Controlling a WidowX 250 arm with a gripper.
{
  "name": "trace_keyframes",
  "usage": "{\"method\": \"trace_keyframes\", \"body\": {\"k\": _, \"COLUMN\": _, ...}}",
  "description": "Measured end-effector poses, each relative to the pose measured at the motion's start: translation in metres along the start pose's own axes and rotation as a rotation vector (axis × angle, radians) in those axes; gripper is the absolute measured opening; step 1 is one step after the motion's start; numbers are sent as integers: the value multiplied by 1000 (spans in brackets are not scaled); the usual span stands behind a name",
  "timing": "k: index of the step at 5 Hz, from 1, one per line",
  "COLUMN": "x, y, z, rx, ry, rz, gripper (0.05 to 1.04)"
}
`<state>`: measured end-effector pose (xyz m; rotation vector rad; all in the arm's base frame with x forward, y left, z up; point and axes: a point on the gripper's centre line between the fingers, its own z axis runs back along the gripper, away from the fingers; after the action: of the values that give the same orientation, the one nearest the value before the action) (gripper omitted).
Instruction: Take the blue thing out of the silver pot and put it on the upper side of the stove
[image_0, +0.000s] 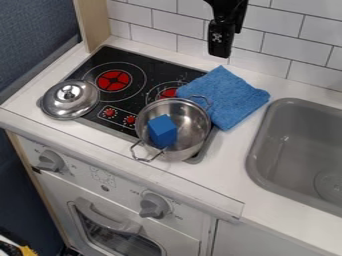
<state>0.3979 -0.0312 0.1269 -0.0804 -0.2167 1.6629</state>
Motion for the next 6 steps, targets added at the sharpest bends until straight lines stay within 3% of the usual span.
{"method": "trace_keyframes", "body": {"k": 1, "x": 0, "y": 6, "z": -16, "rx": 45, "ry": -10, "rz": 4, "gripper": 999}}
{"method": "trace_keyframes", "body": {"k": 2, "x": 5, "y": 15, "z": -17, "rx": 58, "ry": -31, "rz": 38, "gripper": 999}}
{"method": "trace_keyframes", "body": {"k": 3, "x": 17, "y": 32, "z": -2, "rx": 42, "ry": -1, "rz": 135, "gripper": 999}}
{"method": "trace_keyframes", "body": {"k": 4, "x": 34, "y": 59, "z": 10, "rx": 32, "ry": -39, "rz": 280, "gripper": 998}}
{"method": "trace_keyframes", "body": {"k": 6, "x": 35, "y": 109, "z": 2, "rx": 75, "ry": -77, "rz": 523, "gripper": 999}}
